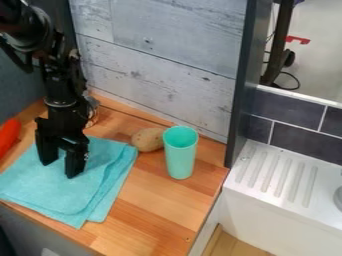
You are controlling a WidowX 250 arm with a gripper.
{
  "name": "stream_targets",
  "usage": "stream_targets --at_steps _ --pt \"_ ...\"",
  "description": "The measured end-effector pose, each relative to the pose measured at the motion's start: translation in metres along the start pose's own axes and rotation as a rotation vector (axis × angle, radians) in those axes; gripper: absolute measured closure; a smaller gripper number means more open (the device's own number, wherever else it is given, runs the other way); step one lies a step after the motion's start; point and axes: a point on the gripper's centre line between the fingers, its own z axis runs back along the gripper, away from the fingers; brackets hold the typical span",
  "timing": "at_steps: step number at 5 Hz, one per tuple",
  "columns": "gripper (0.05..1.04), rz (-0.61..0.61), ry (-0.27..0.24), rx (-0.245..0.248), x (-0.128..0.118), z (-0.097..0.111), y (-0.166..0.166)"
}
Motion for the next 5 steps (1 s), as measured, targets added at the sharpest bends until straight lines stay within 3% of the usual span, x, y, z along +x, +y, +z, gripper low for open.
stream_targets --at_steps 1,2,3,4,5 --pt "0.083 0.016 0.006 -0.032 -0.015 0.003 0.002" --pt "0.083 -0.014 -0.022 -0.005 -0.023 0.03 -0.004" --pt "0.083 -0.091 -0.13 0.061 -0.033 0.078 -0.024" --pt "0.083 -0.104 -0.27 0.049 -0.056 0.121 -0.041" --pt "0.083 -0.128 -0.277 -0.048 -0.078 0.136 -0.073"
